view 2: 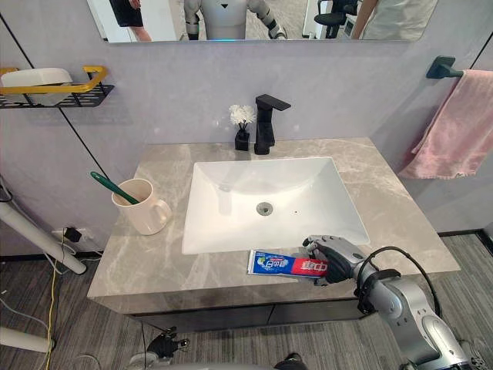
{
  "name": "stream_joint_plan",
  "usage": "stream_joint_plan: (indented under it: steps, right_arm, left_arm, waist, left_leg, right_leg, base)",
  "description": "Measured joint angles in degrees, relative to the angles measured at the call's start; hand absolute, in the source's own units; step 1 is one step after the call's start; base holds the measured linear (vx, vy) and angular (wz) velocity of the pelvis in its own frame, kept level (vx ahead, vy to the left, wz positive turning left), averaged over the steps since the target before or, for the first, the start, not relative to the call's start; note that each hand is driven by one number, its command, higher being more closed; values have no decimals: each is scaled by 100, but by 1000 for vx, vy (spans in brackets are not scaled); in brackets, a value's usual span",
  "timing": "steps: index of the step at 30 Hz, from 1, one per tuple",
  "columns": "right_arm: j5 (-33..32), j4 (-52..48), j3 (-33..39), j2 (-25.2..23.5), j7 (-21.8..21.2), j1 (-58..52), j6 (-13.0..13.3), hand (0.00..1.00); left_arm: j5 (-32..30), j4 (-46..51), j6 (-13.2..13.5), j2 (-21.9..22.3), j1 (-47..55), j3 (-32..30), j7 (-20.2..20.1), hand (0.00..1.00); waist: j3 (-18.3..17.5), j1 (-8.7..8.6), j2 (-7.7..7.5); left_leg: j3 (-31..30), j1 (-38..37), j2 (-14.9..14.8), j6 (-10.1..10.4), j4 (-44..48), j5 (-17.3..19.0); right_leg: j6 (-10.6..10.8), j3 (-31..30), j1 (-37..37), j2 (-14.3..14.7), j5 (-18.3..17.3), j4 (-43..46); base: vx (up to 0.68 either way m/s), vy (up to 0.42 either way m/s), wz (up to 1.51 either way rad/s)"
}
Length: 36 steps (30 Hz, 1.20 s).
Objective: Organize washtable
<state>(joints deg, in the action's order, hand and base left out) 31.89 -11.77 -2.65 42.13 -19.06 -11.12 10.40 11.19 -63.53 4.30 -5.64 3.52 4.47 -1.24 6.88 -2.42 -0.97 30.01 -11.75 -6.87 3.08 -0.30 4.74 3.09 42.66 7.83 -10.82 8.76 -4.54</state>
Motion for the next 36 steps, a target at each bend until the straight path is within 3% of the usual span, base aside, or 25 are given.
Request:
stream_joint_plan:
  steps: [6,7,13,22,26,28,34,36]
  right_arm:
    - [-20,247,-166,2,68,302,53,100]
    - [18,259,-203,0,86,349,55,0]
    - [327,459,-216,-141,205,520,35,0]
    - [699,364,31,-810,419,526,15,0]
    - [695,-69,1012,-1235,1003,865,-334,0]
    - [694,-289,1259,-1231,1164,1036,-380,0]
    - [690,-814,1125,-1244,1215,757,-301,0]
    - [675,-837,1036,-1274,1205,600,-287,0]
  left_arm:
    - [61,101,9,-41,54,-19,0,0]
    - [61,122,19,-43,60,-27,0,0]
    - [60,196,56,-45,114,-89,0,0]
    - [58,353,58,-42,187,-330,-2,0]
    - [59,347,56,17,170,-419,-2,0]
    - [59,348,59,20,167,-418,-4,0]
    - [60,347,55,-8,167,-416,-7,0]
    - [62,354,58,-55,161,-421,-6,0]
  waist:
    - [21,7,-77]
    - [36,11,-84]
    - [53,2,-94]
    - [171,-11,-158]
    - [208,-10,-125]
    - [206,9,-123]
    - [166,-3,-112]
    - [175,1,-182]
  left_leg:
    - [-51,-2,2,16,-171,-128]
    - [-105,0,1,18,-179,-128]
    - [-220,55,-3,31,-184,-119]
    - [-331,110,-17,20,-386,-131]
    - [-337,85,-14,62,-526,-159]
    - [-339,70,-45,128,-547,-226]
    - [-338,-12,-44,117,-535,-492]
    - [-329,-9,1,109,-504,-491]
  right_leg:
    - [-4,1,-22,67,4,-71]
    - [-4,-1,-22,81,3,-73]
    - [3,-18,-67,111,-34,-76]
    - [11,-22,-180,202,-88,-79]
    - [-1,-11,-210,232,-117,-82]
    - [-19,-5,-202,269,-128,-85]
    - [-46,6,-106,271,-112,-72]
    - [-6,-2,-107,260,-78,-75]
  base:
    - [0,0,0]
    - [0,0,0]
    - [7,19,-1]
    - [0,0,0]
    - [13,14,3]
    - [47,24,2]
    - [97,57,1]
    - [103,63,2]
